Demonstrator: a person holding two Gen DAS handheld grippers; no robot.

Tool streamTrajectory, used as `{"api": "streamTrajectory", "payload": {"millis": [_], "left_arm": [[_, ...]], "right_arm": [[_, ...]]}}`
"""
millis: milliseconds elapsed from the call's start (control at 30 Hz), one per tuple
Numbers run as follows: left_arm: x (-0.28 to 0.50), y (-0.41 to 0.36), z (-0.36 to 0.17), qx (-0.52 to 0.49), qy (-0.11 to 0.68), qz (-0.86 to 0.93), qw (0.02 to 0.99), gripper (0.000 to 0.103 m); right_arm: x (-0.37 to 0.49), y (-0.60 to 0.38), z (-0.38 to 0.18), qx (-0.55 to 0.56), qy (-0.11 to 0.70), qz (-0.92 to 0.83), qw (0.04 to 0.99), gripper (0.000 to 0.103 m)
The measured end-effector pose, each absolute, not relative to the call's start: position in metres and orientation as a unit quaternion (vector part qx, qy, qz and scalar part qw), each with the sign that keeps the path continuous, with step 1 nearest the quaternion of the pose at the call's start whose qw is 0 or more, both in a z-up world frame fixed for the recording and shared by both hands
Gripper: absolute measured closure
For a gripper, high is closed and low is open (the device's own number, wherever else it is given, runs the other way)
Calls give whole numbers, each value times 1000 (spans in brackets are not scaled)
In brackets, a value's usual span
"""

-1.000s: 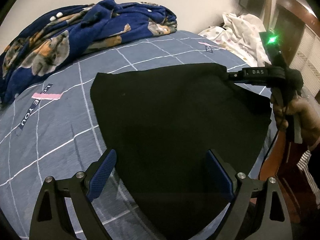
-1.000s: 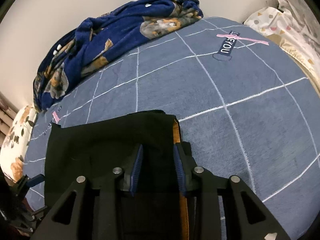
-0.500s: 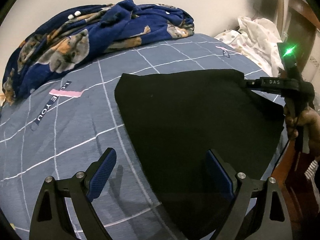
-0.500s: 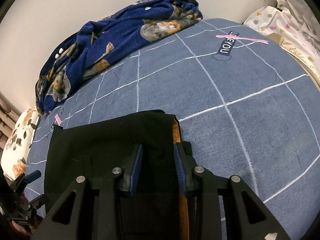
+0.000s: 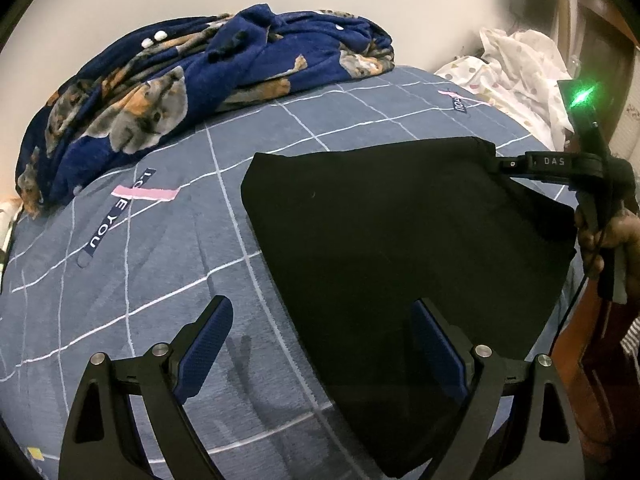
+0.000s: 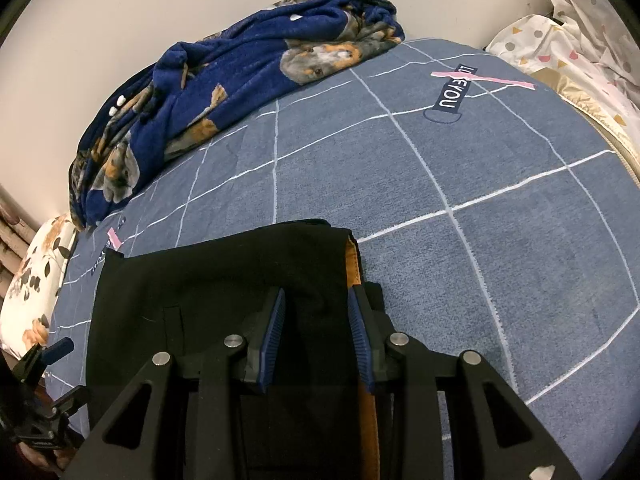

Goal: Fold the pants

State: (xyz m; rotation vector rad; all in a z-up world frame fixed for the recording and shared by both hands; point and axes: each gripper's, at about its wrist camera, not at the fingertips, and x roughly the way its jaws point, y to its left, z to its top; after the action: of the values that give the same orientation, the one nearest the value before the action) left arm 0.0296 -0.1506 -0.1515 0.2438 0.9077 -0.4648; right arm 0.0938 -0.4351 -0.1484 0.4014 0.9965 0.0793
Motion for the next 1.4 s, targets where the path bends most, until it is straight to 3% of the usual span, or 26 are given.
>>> {"api": "streamTrajectory", "payload": {"millis": [333, 700, 1067, 1167, 1267, 1400], "left_arm": [[28, -149, -148, 119, 438, -215, 865, 13], [58, -82, -155, -28, 477, -208, 854, 13], [102, -113, -164, -16, 486, -234, 842, 13], [122, -117, -171, -48, 495, -254, 829, 15], [146, -123, -181, -47, 516, -237, 822, 28], [169, -121, -185, -48, 517, -202, 831, 29]], "right_arm": [[94, -435, -149, 190, 475, 38, 858, 74], [94, -435, -148, 192, 472, 39, 859, 74], [94, -436, -147, 192, 468, 40, 862, 73], [91, -434, -147, 190, 464, 41, 864, 73], [93, -435, -148, 194, 463, 42, 864, 72], [89, -433, -149, 196, 460, 42, 865, 70]]}}
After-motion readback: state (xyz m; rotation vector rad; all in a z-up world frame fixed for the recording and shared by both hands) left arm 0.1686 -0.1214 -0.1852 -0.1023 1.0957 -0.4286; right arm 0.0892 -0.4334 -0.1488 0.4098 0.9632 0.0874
